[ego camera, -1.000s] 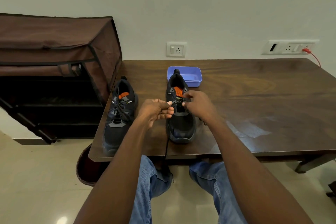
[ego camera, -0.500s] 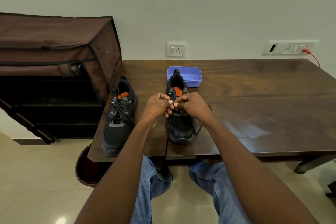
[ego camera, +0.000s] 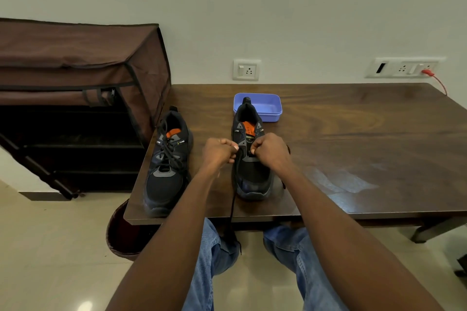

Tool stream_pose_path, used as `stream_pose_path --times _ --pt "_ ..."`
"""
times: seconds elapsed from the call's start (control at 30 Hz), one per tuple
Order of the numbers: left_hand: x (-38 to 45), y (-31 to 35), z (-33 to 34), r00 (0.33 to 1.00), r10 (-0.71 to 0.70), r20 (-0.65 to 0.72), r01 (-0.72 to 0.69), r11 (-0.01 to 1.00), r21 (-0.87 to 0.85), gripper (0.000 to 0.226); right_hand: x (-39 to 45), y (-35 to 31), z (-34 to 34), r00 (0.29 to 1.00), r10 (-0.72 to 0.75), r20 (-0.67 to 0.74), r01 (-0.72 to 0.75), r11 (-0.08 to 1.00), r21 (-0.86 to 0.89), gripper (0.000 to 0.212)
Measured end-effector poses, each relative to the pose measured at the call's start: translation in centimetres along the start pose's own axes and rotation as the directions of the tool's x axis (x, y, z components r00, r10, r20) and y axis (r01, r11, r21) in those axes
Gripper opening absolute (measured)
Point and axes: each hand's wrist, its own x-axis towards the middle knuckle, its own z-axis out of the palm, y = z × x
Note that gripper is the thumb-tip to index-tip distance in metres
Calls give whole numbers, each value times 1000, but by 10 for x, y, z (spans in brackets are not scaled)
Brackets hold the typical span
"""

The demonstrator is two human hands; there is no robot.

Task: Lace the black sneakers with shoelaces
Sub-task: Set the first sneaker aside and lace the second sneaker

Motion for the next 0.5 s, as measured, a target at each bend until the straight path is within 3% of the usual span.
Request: stream_pose_path --times 0.17,0.27,0.4,0.5 --pt "1 -2 8 1000 25 -9 -25 999 31 16 6 5 6 991 131 31 -134 951 279 18" --pt "2 -3 7 999 35 -9 -34 999 33 16 5 3 9 991 129 24 -130 949 287 20" --pt "1 -3 5 1000 29 6 -29 999 25 14 0 -4 12 999 36 1 -36 992 119 23" --pt "4 -4 3 1000 16 -9 -16 1000 16 18 1 -4 10 993 89 74 -108 943 315 18"
